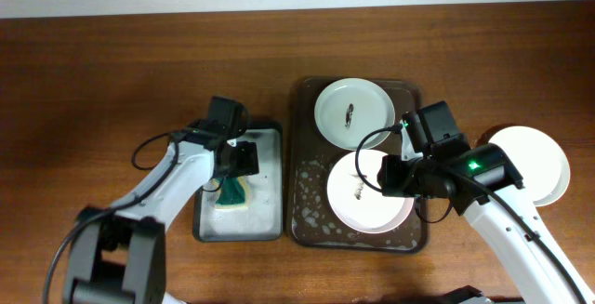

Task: Clean dirty plates on tray and stack at the side
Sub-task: 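Grasp the sponge with the left gripper from the soapy tray, then scrub the pink plate with the sponge in the left gripper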

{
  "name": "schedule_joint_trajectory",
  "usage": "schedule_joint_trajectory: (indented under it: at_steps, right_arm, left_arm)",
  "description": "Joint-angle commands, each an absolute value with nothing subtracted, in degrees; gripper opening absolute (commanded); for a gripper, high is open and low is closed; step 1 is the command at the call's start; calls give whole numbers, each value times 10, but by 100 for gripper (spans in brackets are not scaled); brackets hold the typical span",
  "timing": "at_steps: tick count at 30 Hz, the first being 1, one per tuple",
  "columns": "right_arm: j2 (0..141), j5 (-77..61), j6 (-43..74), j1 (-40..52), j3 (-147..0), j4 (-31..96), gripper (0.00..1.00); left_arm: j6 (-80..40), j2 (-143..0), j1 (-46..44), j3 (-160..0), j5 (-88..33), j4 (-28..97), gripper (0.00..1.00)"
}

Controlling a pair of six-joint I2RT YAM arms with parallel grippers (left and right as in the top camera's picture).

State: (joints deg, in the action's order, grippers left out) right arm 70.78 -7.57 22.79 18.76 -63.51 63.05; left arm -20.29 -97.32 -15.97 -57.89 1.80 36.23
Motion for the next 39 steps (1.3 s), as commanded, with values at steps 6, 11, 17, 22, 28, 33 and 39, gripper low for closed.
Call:
schedule_joint_trajectory:
  at_steps: [6, 11, 17, 22, 28, 33, 39]
  right_arm:
    - [709, -61, 235, 179, -632, 639, 42]
    - [709, -60, 230, 146, -632, 646, 42]
    - [709, -60, 230, 146, -632, 652, 42]
    - [709, -59, 230, 146, -632, 663, 42]
    - [716, -40, 228, 93, -622, 653, 46]
    - [831, -93, 150, 7, -622, 641, 36]
    - [1044, -86, 119, -5, -618, 565, 30]
  left_arm:
    - [-196, -1074, -168, -589, 54, 341, 0]
    - [-196, -997, -168, -643, 47, 451, 88]
    - [-197, -993, -168, -634, -16, 507, 50]
    - [-229, -994, -168, -532, -15, 427, 24]
    - [-211, -978, -168, -568, -18, 445, 0]
    - [-166, -924, -204, -698, -36, 548, 0]
    - [-171, -922, -306, -713, -127, 469, 0]
